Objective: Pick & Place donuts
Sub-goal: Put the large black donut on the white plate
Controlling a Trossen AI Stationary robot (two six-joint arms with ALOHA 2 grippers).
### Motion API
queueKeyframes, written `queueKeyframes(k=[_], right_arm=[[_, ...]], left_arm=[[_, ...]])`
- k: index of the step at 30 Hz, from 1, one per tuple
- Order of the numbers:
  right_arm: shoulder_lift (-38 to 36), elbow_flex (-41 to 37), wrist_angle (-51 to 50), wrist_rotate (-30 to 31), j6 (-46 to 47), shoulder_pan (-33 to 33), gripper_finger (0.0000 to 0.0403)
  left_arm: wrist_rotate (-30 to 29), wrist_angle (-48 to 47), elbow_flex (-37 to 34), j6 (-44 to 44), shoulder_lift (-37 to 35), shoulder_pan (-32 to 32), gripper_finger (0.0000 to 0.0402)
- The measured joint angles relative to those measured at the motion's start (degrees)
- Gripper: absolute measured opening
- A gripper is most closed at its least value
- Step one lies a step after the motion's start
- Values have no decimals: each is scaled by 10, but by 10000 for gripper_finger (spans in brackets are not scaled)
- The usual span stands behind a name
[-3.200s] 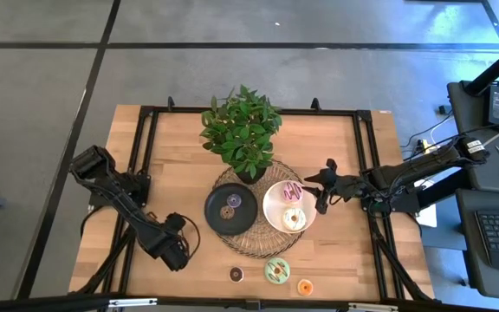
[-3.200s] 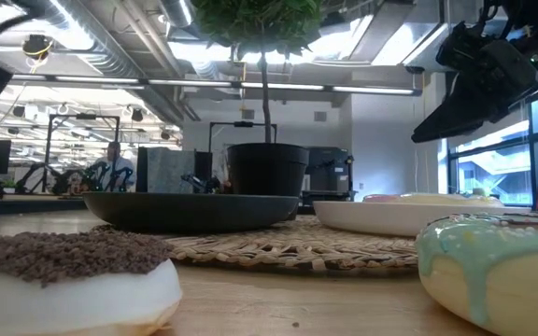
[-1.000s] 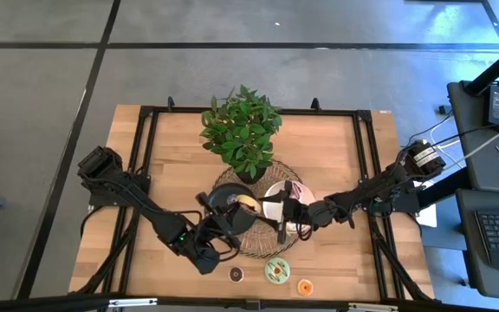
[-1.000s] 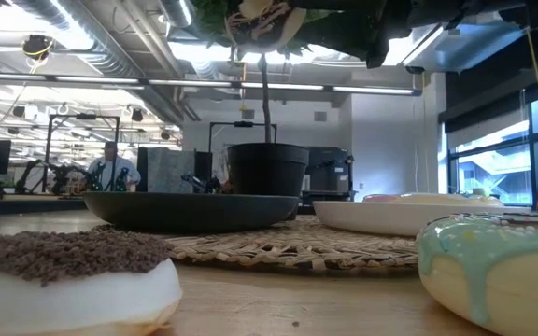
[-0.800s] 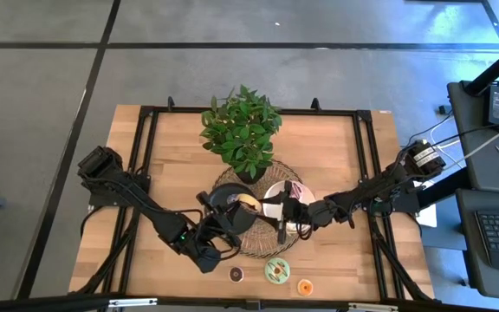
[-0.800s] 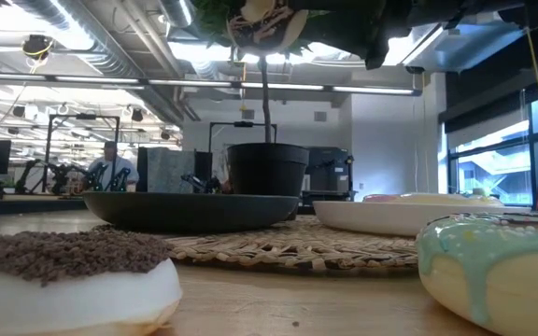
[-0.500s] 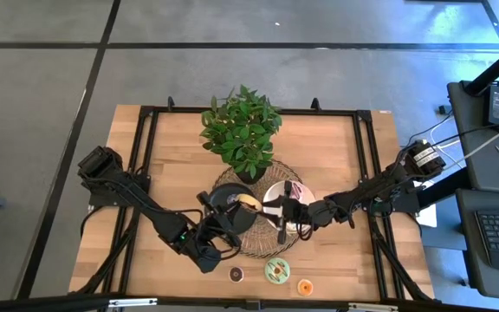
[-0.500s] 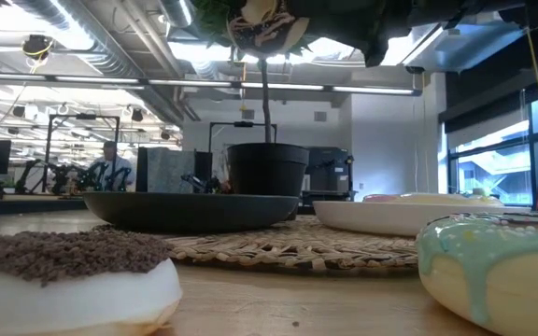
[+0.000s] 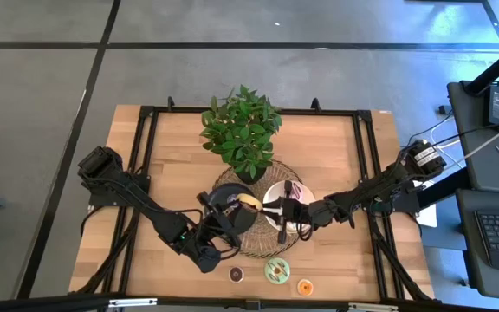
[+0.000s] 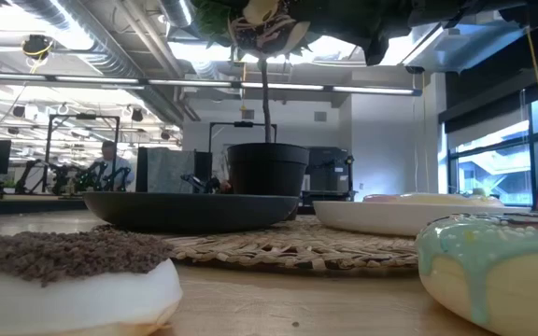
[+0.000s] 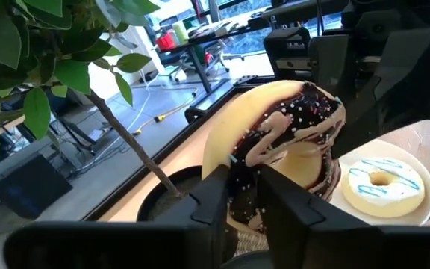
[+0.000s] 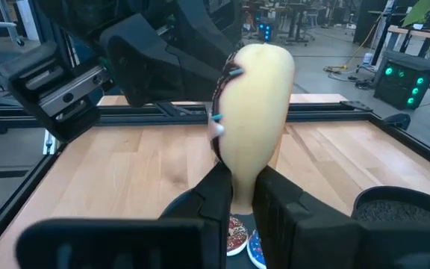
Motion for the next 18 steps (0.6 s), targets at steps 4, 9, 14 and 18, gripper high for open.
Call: queueKeyframes(k=[4,9,14,18], right_arm=[[-4,0,-11,0,0,0,52],[-26,-1,-62,0,15,0,52],[-77,-1,-142,0,67,-8,52],[-126,-1,-259,-44,158,-25,52]], left_arm=[[14,0,0,39,0,-9,96],[32,0,0,49,0,-21,116],[32,0,0,63,0,-22,123],[39,0,0,59,-1,-17,120]])
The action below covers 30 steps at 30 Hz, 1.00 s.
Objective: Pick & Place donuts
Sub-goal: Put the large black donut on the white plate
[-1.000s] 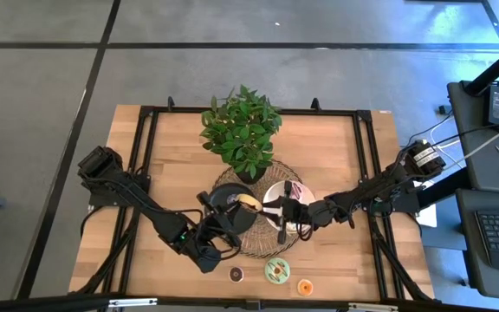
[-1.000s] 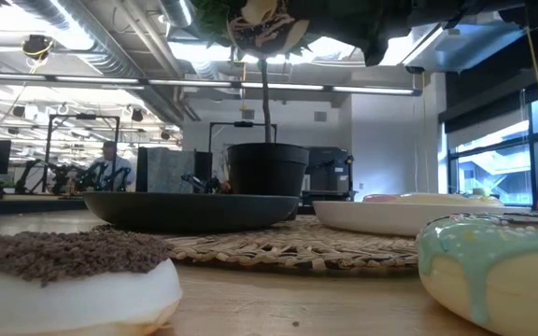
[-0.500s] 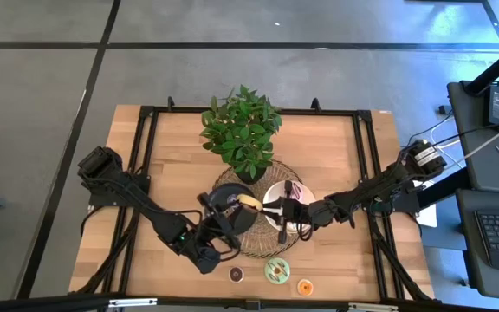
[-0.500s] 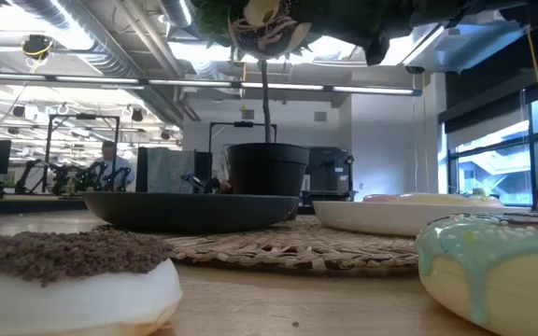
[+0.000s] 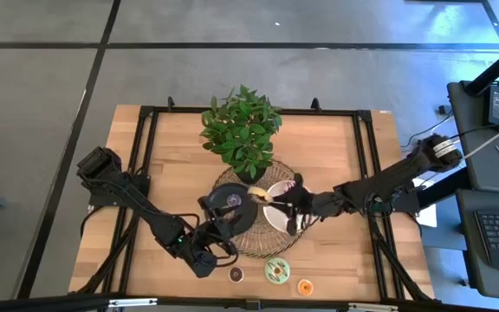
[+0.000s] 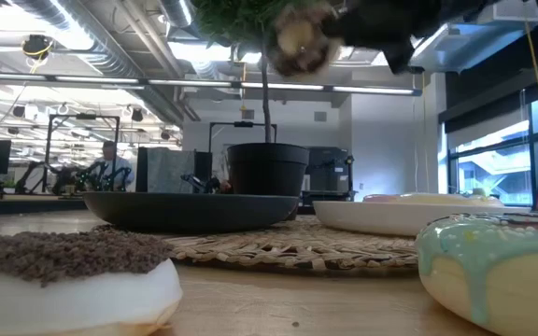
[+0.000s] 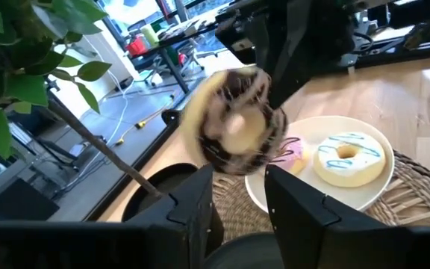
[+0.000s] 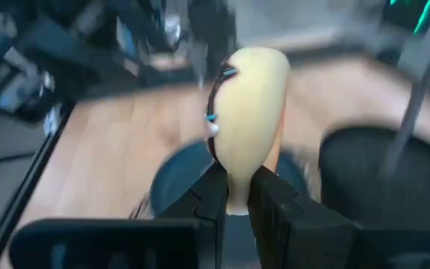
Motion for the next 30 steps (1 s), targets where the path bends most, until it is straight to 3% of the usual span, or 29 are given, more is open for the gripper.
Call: queueKeyframes(k=[11,30], right_arm=[[-33,0,-239,-276,186,-76,52],[34,0,-245,-287,188,-109,52]], left_arm=[[28,0,0,-4,0,7,120],[61,0,0,-17,0,15,118]])
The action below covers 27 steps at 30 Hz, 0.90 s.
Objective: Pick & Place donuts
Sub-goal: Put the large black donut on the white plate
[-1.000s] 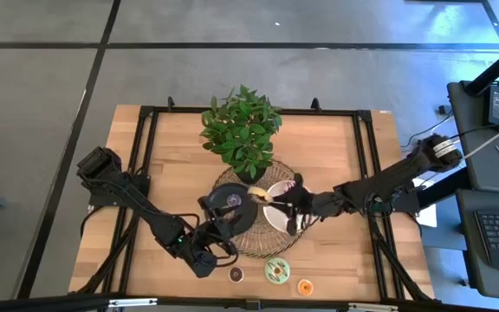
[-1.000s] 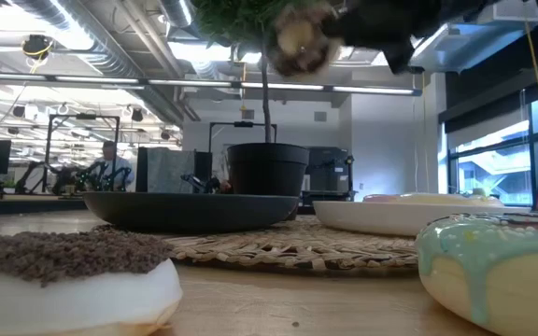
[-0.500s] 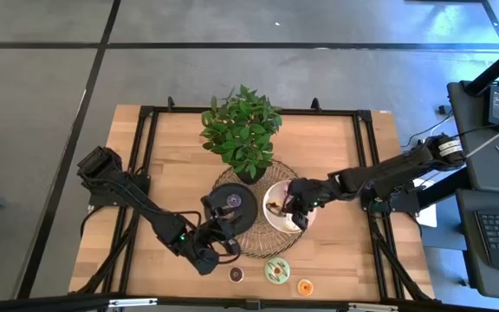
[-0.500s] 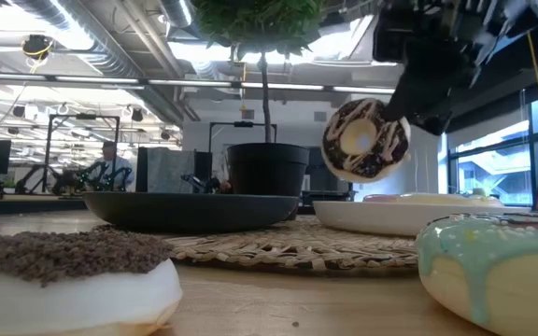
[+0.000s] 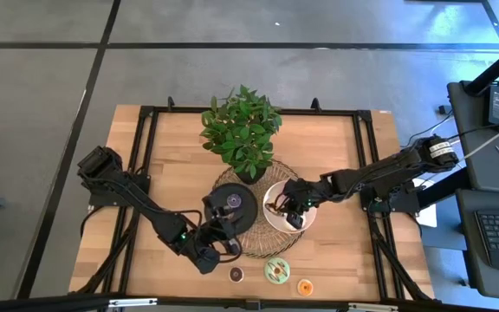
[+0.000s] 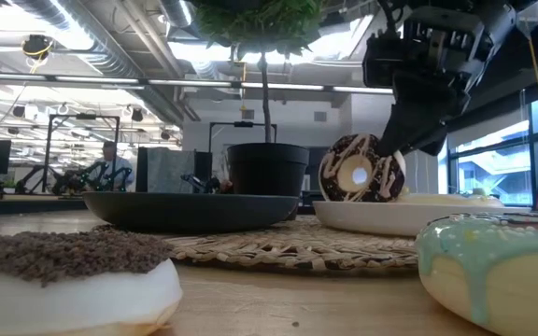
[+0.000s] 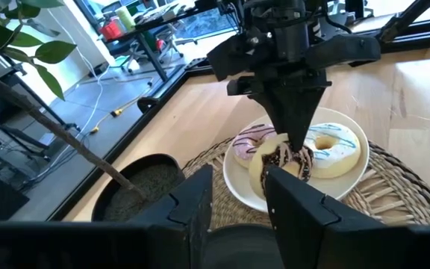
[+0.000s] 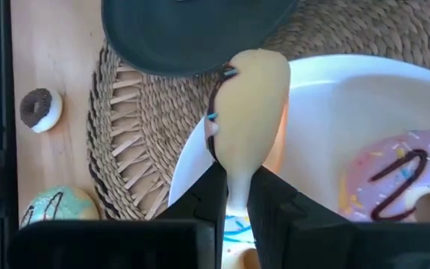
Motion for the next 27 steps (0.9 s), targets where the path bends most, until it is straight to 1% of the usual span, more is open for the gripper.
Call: queueKeyframes(k=[4,7,13,16,22,27], right_arm=[[0,0,0,1,-2,-1,52],[0,0,6,20,3,0,52],[0,0,10,26,90,-1,52],[0,0,10,27,109,0,52],[0,0,10,82,159,9,52],[0,0,12,91,186,18,52]], left_arm=[[0,0,0,0,0,0,116],[0,0,0,0,0,0,118],[0,0,0,-13,0,0,119],[0,0,0,-13,0,0,116],[0,0,0,-15,0,0,119],[0,0,0,-26,0,0,119]])
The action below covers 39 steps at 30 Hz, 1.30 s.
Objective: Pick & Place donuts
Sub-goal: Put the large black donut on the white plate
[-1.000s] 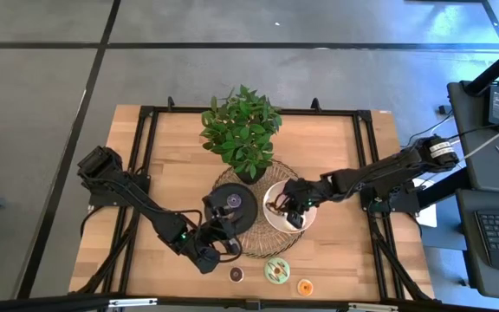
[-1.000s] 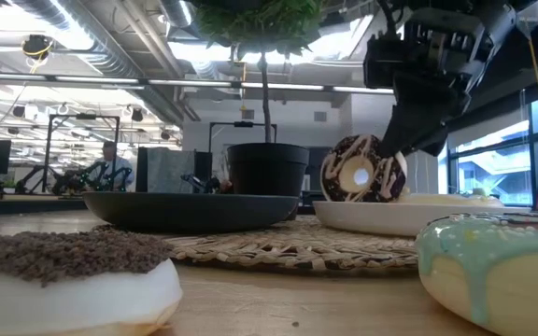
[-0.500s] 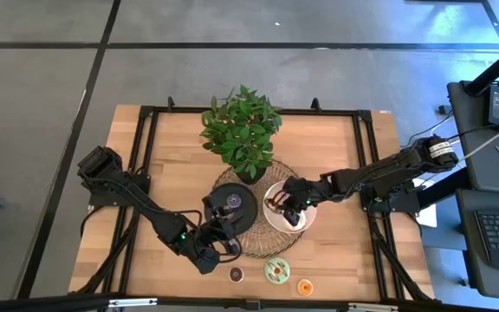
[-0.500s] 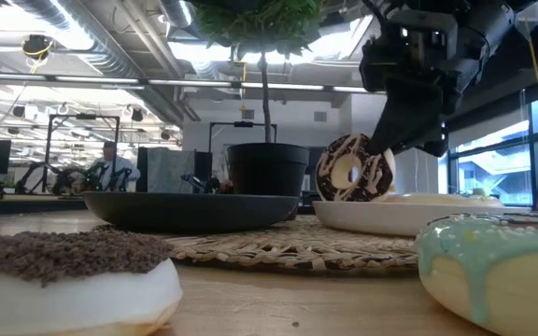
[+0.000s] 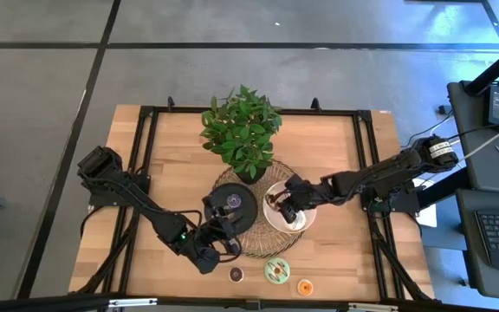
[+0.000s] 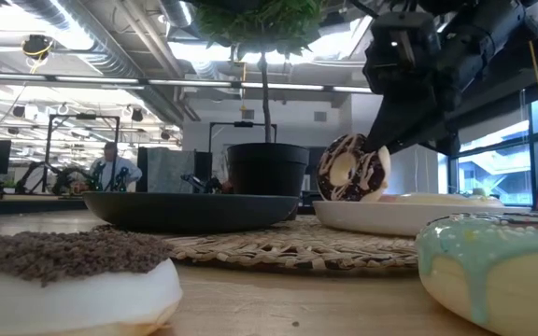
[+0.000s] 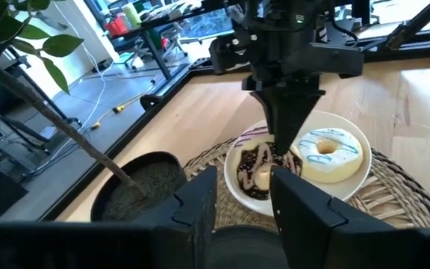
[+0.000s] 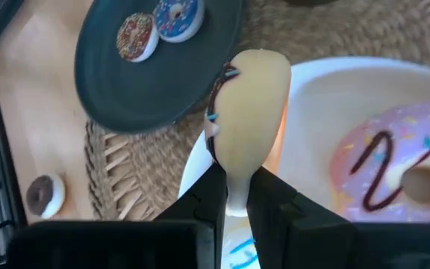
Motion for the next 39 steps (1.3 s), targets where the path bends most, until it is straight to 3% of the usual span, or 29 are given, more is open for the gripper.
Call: queueKeyframes(k=[11,20,24,39], right_arm=[[0,0,8,74,55,26,52],[0,0,95,77,82,51,52],[0,0,80,117,123,65,52],[72,1,69,120,212,75,53]], left_arm=[[0,0,0,-3,0,5,120],[15,0,0,-4,0,5,117],[26,0,0,-9,0,5,120],[26,0,0,-13,0,5,122]])
